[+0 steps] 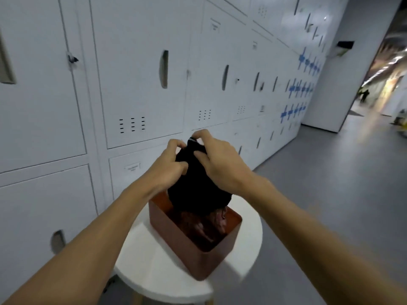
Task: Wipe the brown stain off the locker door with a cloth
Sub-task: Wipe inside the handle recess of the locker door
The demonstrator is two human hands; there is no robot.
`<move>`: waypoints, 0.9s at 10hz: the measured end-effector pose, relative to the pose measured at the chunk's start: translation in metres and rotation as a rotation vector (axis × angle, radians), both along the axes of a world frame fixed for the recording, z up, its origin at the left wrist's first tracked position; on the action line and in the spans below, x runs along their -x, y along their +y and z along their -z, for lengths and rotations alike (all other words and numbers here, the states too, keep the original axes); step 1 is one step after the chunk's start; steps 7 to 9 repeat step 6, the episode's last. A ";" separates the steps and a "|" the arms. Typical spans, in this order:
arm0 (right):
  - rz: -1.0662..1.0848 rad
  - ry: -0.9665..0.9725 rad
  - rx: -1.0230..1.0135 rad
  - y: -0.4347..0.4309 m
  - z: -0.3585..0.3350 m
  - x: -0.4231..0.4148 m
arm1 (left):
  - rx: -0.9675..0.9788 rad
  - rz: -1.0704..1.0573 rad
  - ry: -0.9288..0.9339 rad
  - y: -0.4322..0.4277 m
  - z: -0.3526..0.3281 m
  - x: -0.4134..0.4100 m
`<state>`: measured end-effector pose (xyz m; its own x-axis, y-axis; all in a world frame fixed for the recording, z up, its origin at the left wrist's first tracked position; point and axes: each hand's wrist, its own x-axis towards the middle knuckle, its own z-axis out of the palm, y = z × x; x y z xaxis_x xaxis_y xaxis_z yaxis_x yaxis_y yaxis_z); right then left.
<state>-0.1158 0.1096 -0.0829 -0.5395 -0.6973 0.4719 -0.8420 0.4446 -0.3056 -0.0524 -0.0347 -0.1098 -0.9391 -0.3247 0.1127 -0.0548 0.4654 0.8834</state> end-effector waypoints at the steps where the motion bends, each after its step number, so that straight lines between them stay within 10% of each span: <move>1: 0.038 -0.069 -0.168 -0.001 0.047 -0.004 | 0.205 0.041 -0.224 -0.009 0.034 0.010; 4: 0.093 0.216 -0.762 -0.028 0.112 -0.003 | 0.885 0.142 -0.602 -0.014 0.084 0.046; 9: 0.171 0.084 -0.776 -0.038 0.083 -0.012 | 0.813 0.097 -0.556 -0.014 0.060 0.026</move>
